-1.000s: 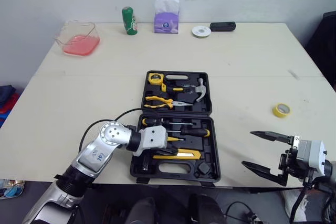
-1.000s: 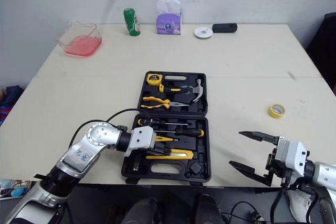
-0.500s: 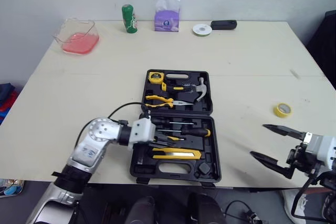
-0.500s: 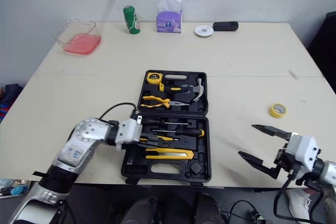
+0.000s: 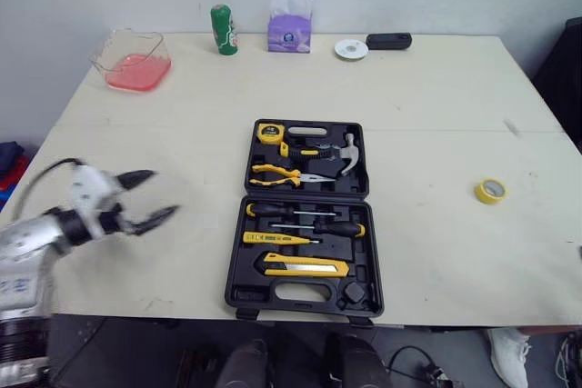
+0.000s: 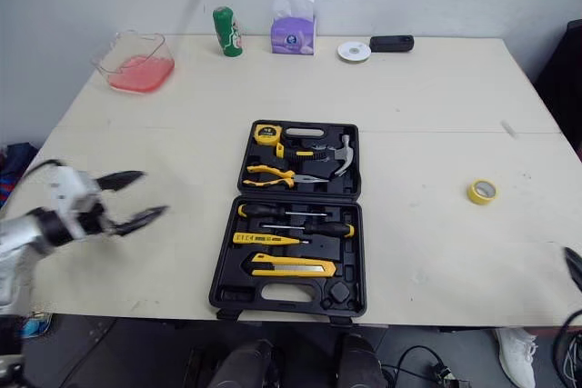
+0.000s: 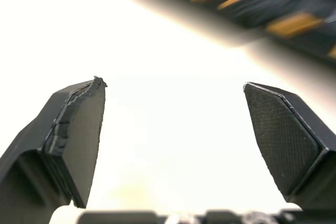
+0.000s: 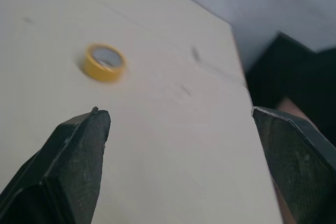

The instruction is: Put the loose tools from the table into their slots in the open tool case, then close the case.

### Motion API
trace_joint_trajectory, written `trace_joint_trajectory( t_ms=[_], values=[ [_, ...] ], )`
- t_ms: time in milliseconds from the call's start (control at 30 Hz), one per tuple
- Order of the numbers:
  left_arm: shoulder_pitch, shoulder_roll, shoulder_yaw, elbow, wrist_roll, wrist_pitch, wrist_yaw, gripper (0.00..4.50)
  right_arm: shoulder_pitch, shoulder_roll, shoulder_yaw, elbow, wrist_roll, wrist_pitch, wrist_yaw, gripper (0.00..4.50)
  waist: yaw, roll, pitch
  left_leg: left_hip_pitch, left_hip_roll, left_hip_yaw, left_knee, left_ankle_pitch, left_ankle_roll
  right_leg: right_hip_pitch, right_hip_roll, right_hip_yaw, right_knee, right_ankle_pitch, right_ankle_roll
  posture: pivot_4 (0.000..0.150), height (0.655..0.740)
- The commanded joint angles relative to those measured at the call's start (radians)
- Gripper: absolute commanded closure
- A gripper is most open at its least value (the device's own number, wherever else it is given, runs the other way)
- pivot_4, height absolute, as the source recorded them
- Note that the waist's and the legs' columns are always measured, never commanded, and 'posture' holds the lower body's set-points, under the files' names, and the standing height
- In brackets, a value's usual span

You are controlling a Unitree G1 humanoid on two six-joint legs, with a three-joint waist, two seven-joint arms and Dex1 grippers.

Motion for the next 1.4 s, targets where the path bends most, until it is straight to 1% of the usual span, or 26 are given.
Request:
trace_joint_trajectory(
  t_ms=[33,133,333,400,533,600,633,700,800,833,900,967,1000,1033,1100,1167,1233,1300,1333,1400],
  values=[
    [0.051,0.027,0.126,0.056,-0.010,-0.028,0.050,0.02,0.030,-0.021,-0.067,0.096,0.024,-0.064,-0.042,0.00,-0.003,0.000,0.000,0.000,0.000,0.000,0.000,-0.001,0.000,0.000,-0.001,0.001,0.000,0.000,0.000,0.150,0.7400],
    [0.121,0.015,0.199,0.097,-0.016,-0.023,0.093,0.02,0.046,-0.007,-0.076,0.135,0.042,-0.090,-0.047,0.00,-0.014,0.002,0.000,0.001,0.000,0.002,0.000,-0.004,-0.003,0.000,-0.002,0.002,0.000,0.000,0.000,0.150,0.7400],
    [0.210,-0.033,0.265,0.084,-0.040,-0.009,0.157,0.02,0.029,0.021,-0.083,0.133,0.092,-0.073,-0.084,0.00,-0.027,0.002,0.000,0.002,0.000,0.001,-0.003,-0.005,-0.006,0.000,-0.002,0.002,0.001,0.000,0.000,0.150,0.7400],
    [0.231,-0.045,0.274,0.050,-0.059,0.008,0.162,0.02,0.008,0.021,-0.065,0.115,0.101,-0.055,-0.091,0.00,-0.028,0.002,0.000,0.002,0.000,0.002,-0.004,-0.005,-0.006,-0.001,-0.002,0.002,0.001,0.000,0.000,0.150,0.7400],
    [0.233,-0.045,0.260,0.014,-0.057,0.009,0.168,0.02,-0.038,0.005,-0.037,0.109,0.091,-0.052,-0.107,0.00,-0.025,0.002,0.000,0.002,0.000,0.002,-0.004,-0.005,-0.006,-0.001,-0.002,0.002,0.000,0.000,0.000,0.150,0.7400],
    [0.226,-0.046,0.251,-0.017,-0.066,0.023,0.168,0.02,-0.058,-0.001,-0.018,0.089,0.071,-0.013,-0.150,0.00,-0.022,0.002,0.000,0.002,0.000,0.002,-0.004,-0.005,-0.006,-0.001,-0.002,0.002,0.001,0.000,0.000,0.150,0.7400],
    [0.220,-0.047,0.245,-0.037,-0.074,0.033,0.166,0.02,-0.075,0.000,-0.009,0.059,0.083,0.006,-0.145,0.00,-0.022,0.003,0.000,0.002,0.000,0.002,-0.004,-0.005,-0.006,-0.001,-0.003,0.002,0.001,0.000,-0.001,0.150,0.7400],
    [0.202,-0.047,0.225,-0.091,-0.090,0.060,0.165,0.02,-0.116,-0.006,0.010,-0.018,0.120,0.083,-0.136,0.00,-0.024,0.003,0.000,0.002,0.000,0.002,-0.005,-0.005,-0.006,-0.002,-0.003,0.002,0.001,0.000,-0.001,0.150,0.7400],
    [0.183,-0.044,0.182,-0.177,-0.116,0.105,0.141,0.02,-0.121,-0.066,0.061,-0.108,0.065,0.309,-0.249,0.00,-0.025,0.005,0.000,0.002,0.000,0.002,-0.004,-0.005,-0.006,-0.002,-0.003,0.002,0.001,0.000,-0.001,0.150,0.7400],
    [0.167,-0.040,0.160,-0.213,-0.127,0.124,0.134,0.02,-0.125,-0.095,0.084,-0.155,0.077,0.393,-0.236,0.00,-0.025,0.006,0.000,0.002,-0.001,0.002,-0.004,-0.005,-0.006,-0.002,-0.003,0.003,0.001,0.000,-0.001,0.150,0.7400],
    [0.140,-0.033,0.134,-0.264,-0.146,0.159,0.128,0.02,-0.127,-0.127,0.108,-0.241,0.113,0.486,-0.181,0.00,-0.024,0.006,0.000,0.000,-0.001,0.002,-0.005,-0.005,-0.006,-0.004,-0.003,0.002,0.001,0.000,-0.001,0.150,0.7400],
    [0.113,-0.024,0.099,-0.328,-0.165,0.197,0.114,0.02,-0.112,-0.194,0.141,-0.352,0.146,0.652,-0.131,0.00,-0.023,0.006,0.000,0.000,0.000,0.002,-0.005,-0.004,-0.006,-0.004,-0.003,0.002,0.002,0.000,-0.001,0.150,0.7400],
    [0.107,-0.018,0.080,-0.360,-0.176,0.218,0.099,0.02,-0.112,-0.228,0.159,-0.382,0.148,0.718,-0.110,0.00,-0.023,0.006,0.000,-0.001,0.000,0.002,-0.005,-0.002,-0.001,-0.005,-0.003,0.002,0.001,0.000,-0.001,0.150,0.7400],
    [0.096,-0.011,0.052,-0.398,-0.187,0.237,0.081,0.02,-0.127,-0.273,0.182,-0.415,0.161,0.781,-0.069,0.00,-0.022,0.006,0.000,-0.001,0.000,0.002,-0.005,-0.001,-0.001,-0.005,-0.003,0.002,0.001,0.000,-0.001,0.150,0.7400],
    [0.069,-0.004,-0.002,-0.467,-0.201,0.254,0.052,0.02,-0.176,-0.377,0.254,-0.437,0.146,0.844,0.035,0.00,-0.024,0.006,0.001,-0.001,-0.001,0.003,-0.005,-0.001,0.000,-0.005,-0.003,0.002,0.001,0.000,0.000,0.150,0.7400],
    [0.035,0.004,-0.067,-0.515,-0.211,0.278,0.019,0.02,-0.262,-0.465,0.376,-0.424,0.081,0.833,0.121,0.00,-0.026,0.006,0.001,-0.001,-0.001,0.004,-0.004,-0.001,0.001,-0.005,-0.003,0.003,0.001,0.000,0.000,0.150,0.7400],
    [0.003,0.007,-0.116,-0.554,-0.238,0.317,-0.010,0.02,-0.335,-0.522,0.491,-0.423,0.049,0.851,0.215,0.00,-0.025,0.006,0.001,-0.001,-0.001,0.004,-0.004,-0.001,0.000,-0.005,-0.002,0.003,0.001,0.000,0.000,0.150,0.7400],
    [-0.028,0.004,-0.147,-0.581,-0.259,0.340,-0.026,0.02,-0.421,-0.543,0.574,-0.399,0.023,0.871,0.269,0.00,-0.024,0.005,0.002,-0.002,0.000,0.003,-0.004,-0.001,-0.001,-0.006,0.001,0.002,0.001,0.000,0.000,0.150,0.7400],
    [-0.064,-0.006,-0.168,-0.604,-0.304,0.379,-0.022,0.02,-0.508,-0.543,0.648,-0.378,-0.004,0.895,0.308,0.00,-0.023,0.005,0.002,-0.003,0.001,0.003,-0.004,0.000,-0.002,-0.005,0.002,0.001,0.001,0.000,0.000,0.150,0.7400],
    [-0.122,-0.024,-0.215,-0.643,-0.344,0.416,-0.026,0.02,-0.671,-0.527,0.796,-0.319,-0.127,0.867,0.344,0.00,-0.023,0.005,0.003,-0.008,0.001,0.002,0.001,0.000,-0.002,-0.008,0.002,0.000,0.002,0.000,0.000,0.150,0.7400]
  ],
)
